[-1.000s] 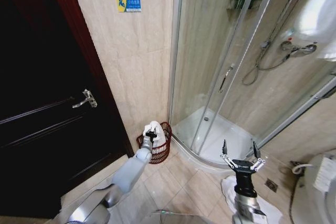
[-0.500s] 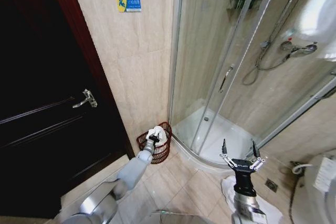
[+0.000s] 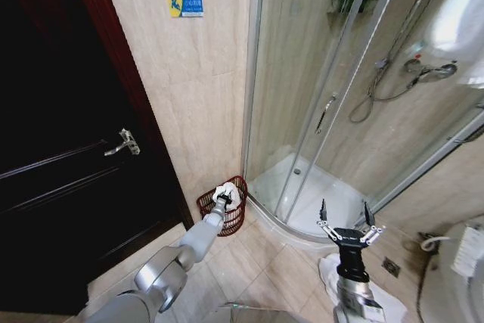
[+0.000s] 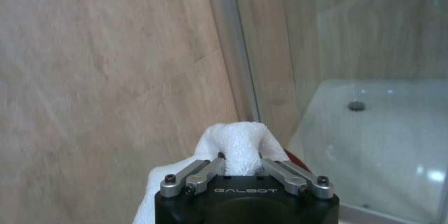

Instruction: Discard the used towel into the hamper.

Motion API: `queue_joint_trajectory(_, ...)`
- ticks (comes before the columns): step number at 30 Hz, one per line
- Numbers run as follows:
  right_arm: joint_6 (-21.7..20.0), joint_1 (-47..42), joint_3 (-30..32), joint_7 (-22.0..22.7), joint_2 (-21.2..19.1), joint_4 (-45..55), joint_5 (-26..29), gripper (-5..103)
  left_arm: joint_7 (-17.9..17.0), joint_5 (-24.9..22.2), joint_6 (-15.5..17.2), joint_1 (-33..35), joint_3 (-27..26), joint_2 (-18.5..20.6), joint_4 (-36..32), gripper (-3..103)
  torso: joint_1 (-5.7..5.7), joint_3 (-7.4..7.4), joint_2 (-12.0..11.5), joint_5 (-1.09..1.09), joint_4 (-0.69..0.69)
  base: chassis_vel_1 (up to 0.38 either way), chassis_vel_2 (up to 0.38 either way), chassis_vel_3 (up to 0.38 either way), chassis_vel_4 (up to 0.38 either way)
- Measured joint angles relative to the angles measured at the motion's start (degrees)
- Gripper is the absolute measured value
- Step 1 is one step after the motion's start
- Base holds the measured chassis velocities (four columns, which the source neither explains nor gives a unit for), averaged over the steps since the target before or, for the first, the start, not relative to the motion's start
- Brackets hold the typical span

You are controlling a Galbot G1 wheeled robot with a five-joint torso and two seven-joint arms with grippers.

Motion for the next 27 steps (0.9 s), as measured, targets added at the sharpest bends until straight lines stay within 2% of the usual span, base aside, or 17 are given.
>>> queue_joint_trajectory(5, 0.00, -0.15, -0.20, -0.16, 0.00, 0.01, 0.39, 100, -0.12, 3.33, -0.03, -2.43, 0.22, -0.20, 3.73, 9, 0.00, 0.00, 0.00, 0.00, 0.00, 0.000, 0.000, 0.000, 0.000)
queue_joint_trajectory(8, 0.00, -0.76, -0.84, -0.72, 0.00, 0.27, 0.48, 100, 1.21, 5.51, 3.42, -3.44, 0.66, 0.51, 5.83, 9, 0.00, 0.00, 0.00, 0.00, 0.00, 0.000, 0.000, 0.000, 0.000)
queue_joint_trajectory(14, 0.00, -1.17, -0.91, -1.36, 0.00, 1.33, 0.35, 100, 2.26, 7.56, 5.96, -2.03, 0.13, 0.81, 6.05, 9, 0.00, 0.00, 0.00, 0.01, 0.00, 0.000, 0.000, 0.000, 0.000)
queue_joint_trajectory(27, 0.00, -1.95, -0.39, -0.83, 0.00, 4.04, -1.63, 100, 3.97, 7.29, 7.41, -0.56, -0.62, 0.04, 5.98, 9, 0.00, 0.00, 0.00, 0.00, -0.01, 0.000, 0.000, 0.000, 0.000)
